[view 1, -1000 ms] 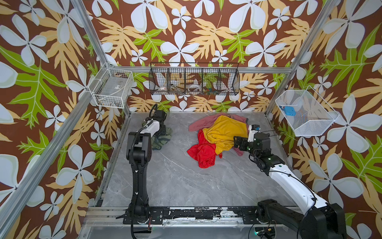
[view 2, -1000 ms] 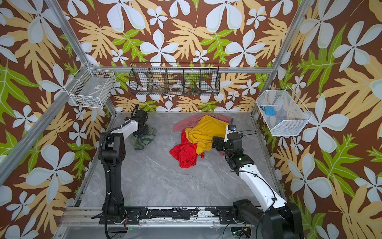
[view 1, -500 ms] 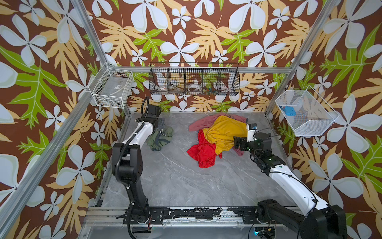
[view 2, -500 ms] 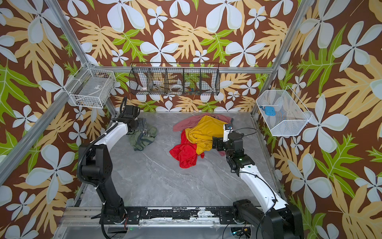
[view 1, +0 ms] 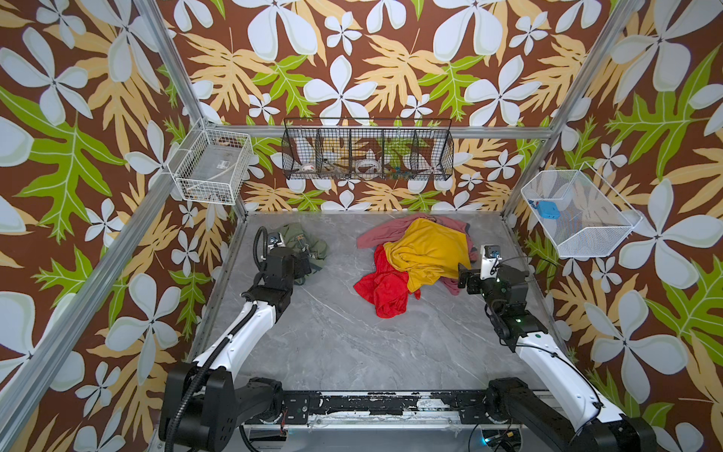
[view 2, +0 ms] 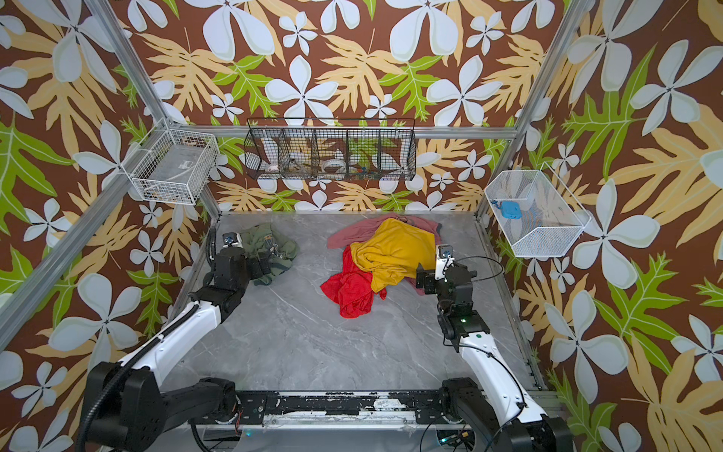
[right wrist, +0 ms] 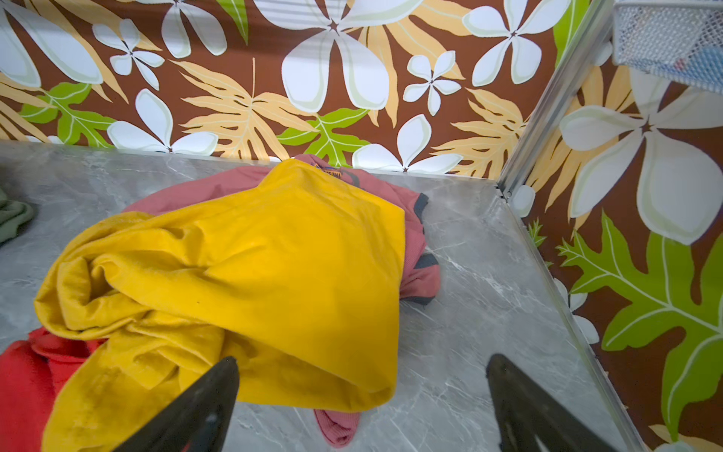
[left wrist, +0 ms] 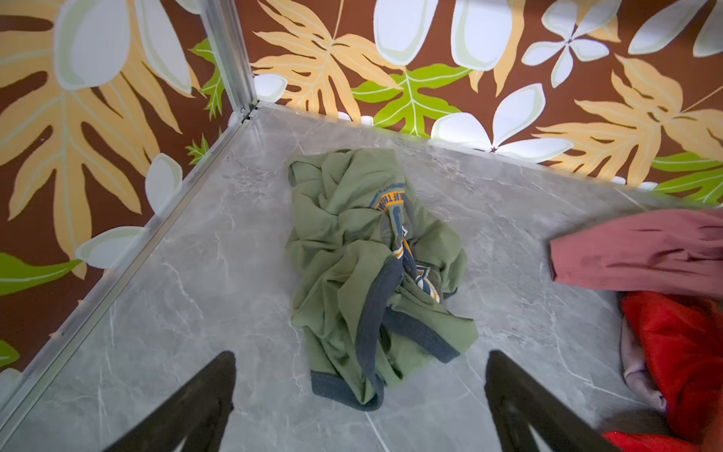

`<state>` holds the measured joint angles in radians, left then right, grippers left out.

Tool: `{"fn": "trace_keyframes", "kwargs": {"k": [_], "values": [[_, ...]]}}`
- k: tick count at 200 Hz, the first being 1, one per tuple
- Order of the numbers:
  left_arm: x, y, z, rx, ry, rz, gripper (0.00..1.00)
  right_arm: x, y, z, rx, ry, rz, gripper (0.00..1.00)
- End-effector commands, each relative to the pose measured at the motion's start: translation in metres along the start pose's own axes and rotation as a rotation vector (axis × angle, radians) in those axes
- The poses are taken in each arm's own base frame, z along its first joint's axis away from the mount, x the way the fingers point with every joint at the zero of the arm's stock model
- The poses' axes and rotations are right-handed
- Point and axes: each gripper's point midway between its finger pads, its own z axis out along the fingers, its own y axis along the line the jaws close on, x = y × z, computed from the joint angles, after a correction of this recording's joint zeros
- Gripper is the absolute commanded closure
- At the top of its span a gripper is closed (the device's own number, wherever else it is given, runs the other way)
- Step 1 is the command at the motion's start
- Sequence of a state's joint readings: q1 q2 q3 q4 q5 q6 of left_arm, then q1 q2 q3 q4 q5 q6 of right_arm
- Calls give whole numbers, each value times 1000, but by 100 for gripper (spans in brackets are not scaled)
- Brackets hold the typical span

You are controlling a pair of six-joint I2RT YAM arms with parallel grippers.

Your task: Pick out a specific cloth from the pile

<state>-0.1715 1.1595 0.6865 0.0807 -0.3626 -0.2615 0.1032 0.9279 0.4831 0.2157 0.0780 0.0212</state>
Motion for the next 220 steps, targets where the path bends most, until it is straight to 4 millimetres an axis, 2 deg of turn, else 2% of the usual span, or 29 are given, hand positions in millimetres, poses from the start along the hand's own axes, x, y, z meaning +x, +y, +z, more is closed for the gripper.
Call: {"fn": "trace_keyframes", "kwargs": {"k": [1,34,85,125,156,183,220], "values": [[-19,7,-12,-12,-133,-83,0,-3,-12,-1,72,-99,7,2],[-10,21,-24,-36,-172,-89,0,21,-16,0,105,-129,33,4],[-14,34,-40,-60,-257,-124,0,35,-19,1,127,-189,20,7],[-3,43,-39,-95,-251,-114,0,46,-18,14,131,-183,26,9],[2,52,-43,-129,-271,-122,0,47,-6,31,70,-165,-14,15],[3,59,-49,-150,-284,-119,0,57,0,41,43,-136,-32,15],[6,60,-50,-148,-293,-125,0,64,-3,48,41,-121,-16,15]]}}
